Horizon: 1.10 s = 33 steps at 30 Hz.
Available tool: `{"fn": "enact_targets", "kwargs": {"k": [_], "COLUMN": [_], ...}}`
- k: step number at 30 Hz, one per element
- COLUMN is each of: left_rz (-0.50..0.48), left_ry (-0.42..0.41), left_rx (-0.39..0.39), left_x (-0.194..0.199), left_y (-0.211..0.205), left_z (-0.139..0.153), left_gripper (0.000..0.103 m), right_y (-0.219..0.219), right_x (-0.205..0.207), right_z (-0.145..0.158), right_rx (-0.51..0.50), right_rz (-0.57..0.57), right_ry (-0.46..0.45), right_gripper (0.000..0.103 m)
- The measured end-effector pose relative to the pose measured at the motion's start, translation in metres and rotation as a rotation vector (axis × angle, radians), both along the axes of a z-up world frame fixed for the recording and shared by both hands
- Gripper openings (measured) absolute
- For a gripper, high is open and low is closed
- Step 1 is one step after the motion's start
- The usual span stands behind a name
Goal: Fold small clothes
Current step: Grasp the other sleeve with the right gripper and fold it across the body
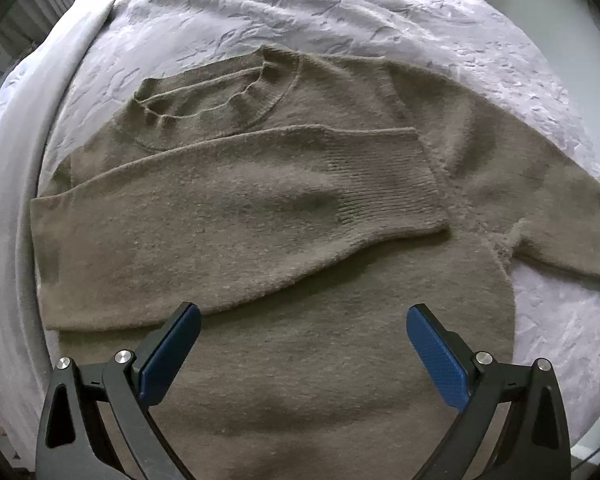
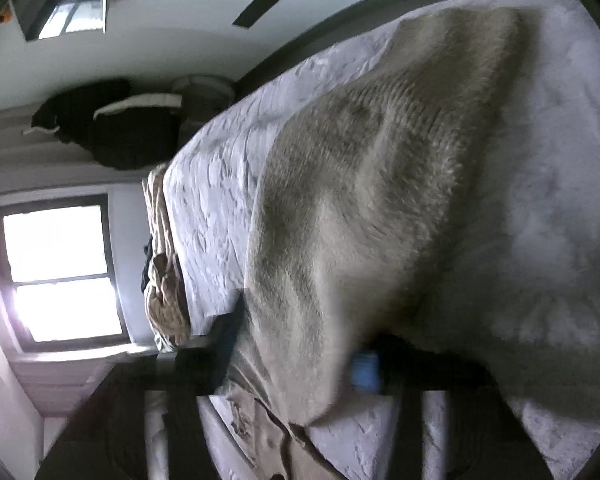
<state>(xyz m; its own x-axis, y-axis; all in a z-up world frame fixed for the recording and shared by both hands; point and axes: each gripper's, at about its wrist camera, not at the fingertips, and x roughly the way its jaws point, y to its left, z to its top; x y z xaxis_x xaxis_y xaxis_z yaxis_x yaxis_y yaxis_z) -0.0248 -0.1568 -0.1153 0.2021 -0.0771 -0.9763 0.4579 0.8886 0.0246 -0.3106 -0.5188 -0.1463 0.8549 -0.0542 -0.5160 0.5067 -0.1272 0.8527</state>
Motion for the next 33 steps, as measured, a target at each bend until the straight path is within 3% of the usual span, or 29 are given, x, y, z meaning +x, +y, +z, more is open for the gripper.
{"fn": "enact_targets", "kwargs": {"k": [2,6,11,17,22,25,29,31,33], "left_rz": [0.006,0.013,0.025,0.057,0.111,0.15,0.184,0.19,0.191], "left_ry": [-0.001,-0.01,-0.035,-0.043,-0.101,-0.114,-0.115,-0.112,-0.112], "left_rx": [0.005,0.018,0.011,0.009,-0.024,-0.037,-0.034,-0.034,-0.04], "left_x": [-0.001,0.002,0.009,0.023,0.034,0.043,0.049,0.05,0.051], "left_y": [0.001,0.006,0.019,0.041,0.073,0.094,0.117,0.125,0.132], "left_z": [0.0,0.0,0.001,-0.008,-0.004,-0.007,-0.014,-0.015,-0.016], "left_gripper": [0.103,0.103,0.103,0.103,0.103,0.103,0.103,0.103,0.103], "right_y": [0.002,0.009,0.041,0.126,0.227,0.266,0.279,0.272,0.264], "right_x": [0.007,0.034,0.101,0.187,0.254,0.27,0.271,0.271,0.265], "right_z": [0.004,0.028,0.075,0.106,0.09,0.058,0.019,0.01,0.01], "right_rx": [-0.015,-0.104,-0.287,-0.465,-0.634,-0.631,-0.559,-0.476,-0.413], "right_rz": [0.019,0.112,0.343,0.678,1.011,1.123,1.137,1.116,1.08], "right_ry": [-0.02,-0.035,-0.056,-0.076,0.012,0.058,0.166,0.162,0.125], "right_gripper": [0.008,0.008,0.008,0.008,0.008,0.008,0.012,0.02,0.051]}}
